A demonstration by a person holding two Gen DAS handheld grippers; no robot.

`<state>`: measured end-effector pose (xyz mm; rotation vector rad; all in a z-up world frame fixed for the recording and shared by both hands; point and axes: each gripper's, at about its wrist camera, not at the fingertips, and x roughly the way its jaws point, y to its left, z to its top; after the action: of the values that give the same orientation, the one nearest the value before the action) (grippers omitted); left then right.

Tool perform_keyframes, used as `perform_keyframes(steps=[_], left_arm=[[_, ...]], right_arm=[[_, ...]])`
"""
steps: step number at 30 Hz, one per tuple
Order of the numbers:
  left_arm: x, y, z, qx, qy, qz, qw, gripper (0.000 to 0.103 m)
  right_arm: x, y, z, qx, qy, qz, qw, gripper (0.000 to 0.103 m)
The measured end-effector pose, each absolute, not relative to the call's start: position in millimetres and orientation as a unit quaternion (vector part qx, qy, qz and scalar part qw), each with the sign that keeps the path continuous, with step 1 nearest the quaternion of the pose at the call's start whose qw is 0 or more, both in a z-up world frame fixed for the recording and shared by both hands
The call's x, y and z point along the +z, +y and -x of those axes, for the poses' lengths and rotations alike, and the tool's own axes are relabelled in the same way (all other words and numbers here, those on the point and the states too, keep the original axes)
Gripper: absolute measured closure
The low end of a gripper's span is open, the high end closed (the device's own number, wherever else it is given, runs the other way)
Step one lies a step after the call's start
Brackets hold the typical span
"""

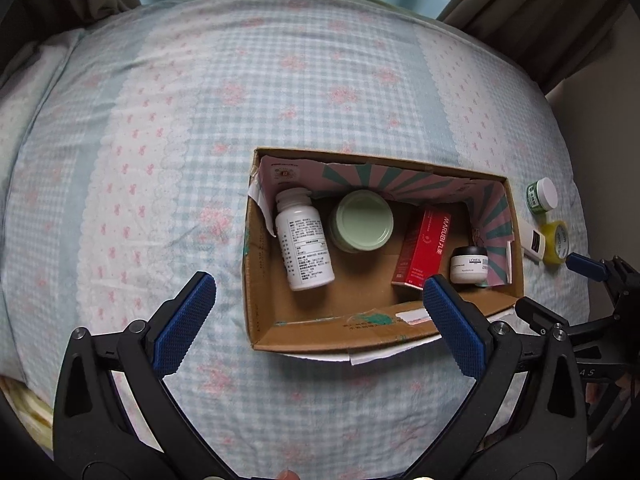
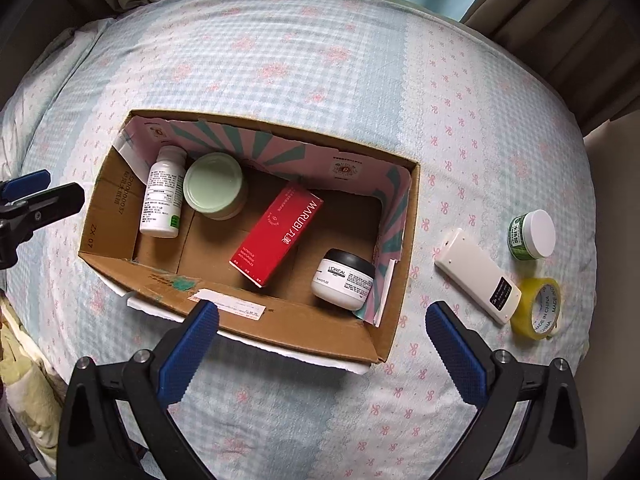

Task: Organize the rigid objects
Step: 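Lift both tools away from the box toward the remote and tape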

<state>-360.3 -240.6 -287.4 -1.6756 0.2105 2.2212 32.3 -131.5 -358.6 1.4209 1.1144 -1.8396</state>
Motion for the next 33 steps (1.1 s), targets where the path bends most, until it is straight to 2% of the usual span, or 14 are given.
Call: perform_keyframes(steps=[10, 20, 26, 33], left_arm=[[-233, -225, 314, 0.81, 0.074, 0.559, 0.16, 0.0], [-208, -165, 260, 0.813, 0.07, 0.545, 0.194, 0.0], [-209, -108, 229, 0.813, 0.072, 0.549, 0.179, 0.0], [-235, -25, 200, 0.803, 0.066, 0.573, 0.15, 0.0]], right_arm=[[-291, -85, -35, -0.745, 0.338, -0.509, 0.269, 0.0], [-243, -9, -13, -0.778, 0.32, -0.478, 0.255, 0.0], [-233, 38, 22, -0.777, 0.328, -0.464, 0.272, 0.0], [-242, 93, 82, -0.758, 0.351, -0.45, 0.316, 0.0]])
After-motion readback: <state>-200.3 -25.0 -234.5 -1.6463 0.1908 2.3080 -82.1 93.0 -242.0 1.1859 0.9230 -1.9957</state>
